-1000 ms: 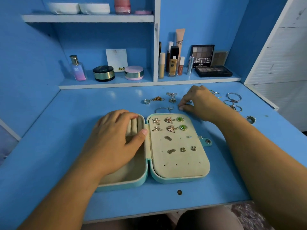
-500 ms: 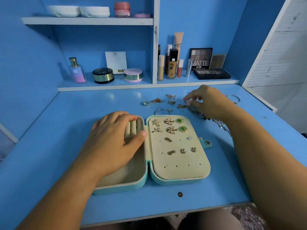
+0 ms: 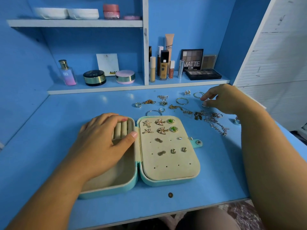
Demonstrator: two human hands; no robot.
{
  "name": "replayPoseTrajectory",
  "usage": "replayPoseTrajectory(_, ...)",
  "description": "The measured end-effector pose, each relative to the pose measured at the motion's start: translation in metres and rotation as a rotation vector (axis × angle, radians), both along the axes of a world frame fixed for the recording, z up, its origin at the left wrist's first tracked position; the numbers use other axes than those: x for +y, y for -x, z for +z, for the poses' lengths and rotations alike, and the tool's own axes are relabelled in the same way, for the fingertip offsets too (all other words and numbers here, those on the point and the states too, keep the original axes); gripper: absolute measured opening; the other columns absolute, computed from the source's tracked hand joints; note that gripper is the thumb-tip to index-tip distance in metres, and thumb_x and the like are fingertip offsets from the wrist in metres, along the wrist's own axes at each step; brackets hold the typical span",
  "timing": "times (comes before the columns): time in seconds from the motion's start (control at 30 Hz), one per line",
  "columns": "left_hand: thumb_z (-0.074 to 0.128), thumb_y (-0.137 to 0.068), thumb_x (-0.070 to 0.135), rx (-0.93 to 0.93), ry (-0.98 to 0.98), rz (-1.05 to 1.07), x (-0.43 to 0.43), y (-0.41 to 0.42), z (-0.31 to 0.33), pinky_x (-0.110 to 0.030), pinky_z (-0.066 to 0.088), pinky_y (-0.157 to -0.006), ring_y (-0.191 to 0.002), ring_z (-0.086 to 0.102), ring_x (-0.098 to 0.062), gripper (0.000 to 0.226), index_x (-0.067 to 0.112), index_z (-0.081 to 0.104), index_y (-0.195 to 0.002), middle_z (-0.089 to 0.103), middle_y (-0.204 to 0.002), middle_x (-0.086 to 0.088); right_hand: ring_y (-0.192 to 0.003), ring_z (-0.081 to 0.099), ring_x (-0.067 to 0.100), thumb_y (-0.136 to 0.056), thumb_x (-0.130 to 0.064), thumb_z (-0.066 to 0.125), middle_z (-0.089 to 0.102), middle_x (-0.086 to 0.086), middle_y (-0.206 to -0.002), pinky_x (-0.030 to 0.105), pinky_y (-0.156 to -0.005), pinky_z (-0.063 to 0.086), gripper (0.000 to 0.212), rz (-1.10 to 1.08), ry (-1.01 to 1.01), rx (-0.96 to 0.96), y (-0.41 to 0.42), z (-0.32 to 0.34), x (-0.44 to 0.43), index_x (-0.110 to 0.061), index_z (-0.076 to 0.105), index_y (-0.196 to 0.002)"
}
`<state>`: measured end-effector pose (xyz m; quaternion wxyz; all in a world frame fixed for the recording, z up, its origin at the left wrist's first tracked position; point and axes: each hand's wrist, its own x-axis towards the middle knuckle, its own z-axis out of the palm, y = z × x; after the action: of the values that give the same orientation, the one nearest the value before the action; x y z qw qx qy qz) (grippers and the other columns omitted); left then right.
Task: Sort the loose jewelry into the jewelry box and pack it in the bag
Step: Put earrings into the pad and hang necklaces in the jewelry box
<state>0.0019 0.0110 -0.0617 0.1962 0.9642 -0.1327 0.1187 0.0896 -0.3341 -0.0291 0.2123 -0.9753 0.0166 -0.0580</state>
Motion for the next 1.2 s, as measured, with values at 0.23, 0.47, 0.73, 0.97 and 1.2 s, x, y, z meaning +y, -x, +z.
replayPoseTrajectory(0.23, 0.028, -0.074, 0.078, -0.010, 0.027, -0.006, 0.001, -0.001, 0.000, -0.036, 0.034, -0.106, -0.121, 0.045, -0.008, 0.065, 0.040, 0.053, -0.120, 0.050, -0.124, 0.022, -0.073, 0.060, 0.022, -0.087, -0.019, 0.067, 0.065, 0.003, -0.096, 0.023, -0.054, 0.041, 0.011, -0.028, -0.043, -0.014, 0.005, 0.004, -0.009, -0.028, 0.070, -0.093)
replayPoseTrajectory(0.47, 0.029, -0.071, 0.080, -0.003, 0.048, -0.010, 0.001, -0.001, 0.000, -0.038, 0.035, -0.106, -0.121, 0.045, -0.009, 0.070, 0.038, 0.054, -0.122, 0.051, -0.125, 0.020, -0.070, 0.056, 0.017, -0.087, -0.017, 0.067, 0.065, 0.001, -0.089, 0.027, -0.064, 0.043, 0.010, -0.073, -0.047, -0.008, 0.009, 0.005, -0.020, -0.025, 0.071, -0.092)
replayPoseTrajectory(0.73, 0.031, -0.070, 0.080, 0.000, 0.062, -0.003, 0.001, -0.003, 0.000, -0.037, 0.034, -0.106, -0.120, 0.045, -0.006, 0.068, 0.040, 0.055, -0.119, 0.049, -0.120, 0.025, -0.086, 0.056, 0.020, -0.085, -0.023, 0.070, 0.066, 0.002, -0.096, 0.030, -0.077, 0.042, 0.012, -0.139, 0.005, 0.129, 0.017, 0.010, -0.032, -0.026, 0.071, -0.096)
replayPoseTrajectory(0.97, 0.030, -0.068, 0.081, 0.000, 0.069, 0.003, 0.002, -0.002, 0.000, -0.036, 0.033, -0.105, -0.120, 0.045, -0.007, 0.069, 0.041, 0.055, -0.119, 0.049, -0.120, 0.026, -0.093, 0.054, 0.020, -0.079, -0.029, 0.076, 0.063, -0.002, -0.097, 0.032, -0.080, 0.042, 0.012, -0.132, 0.018, 0.216, 0.014, 0.005, -0.033, -0.028, 0.072, -0.090)
replayPoseTrajectory(1.2, 0.033, -0.068, 0.081, -0.005, 0.081, -0.004, 0.002, -0.005, -0.002, -0.040, 0.035, -0.106, -0.121, 0.047, -0.011, 0.068, 0.040, 0.056, -0.117, 0.052, -0.122, 0.021, -0.084, 0.055, 0.021, -0.087, -0.015, 0.066, 0.066, 0.004, -0.095, 0.027, -0.072, 0.038, 0.013, -0.215, -0.098, 0.012, 0.016, 0.007, -0.046, -0.020, 0.073, -0.096)
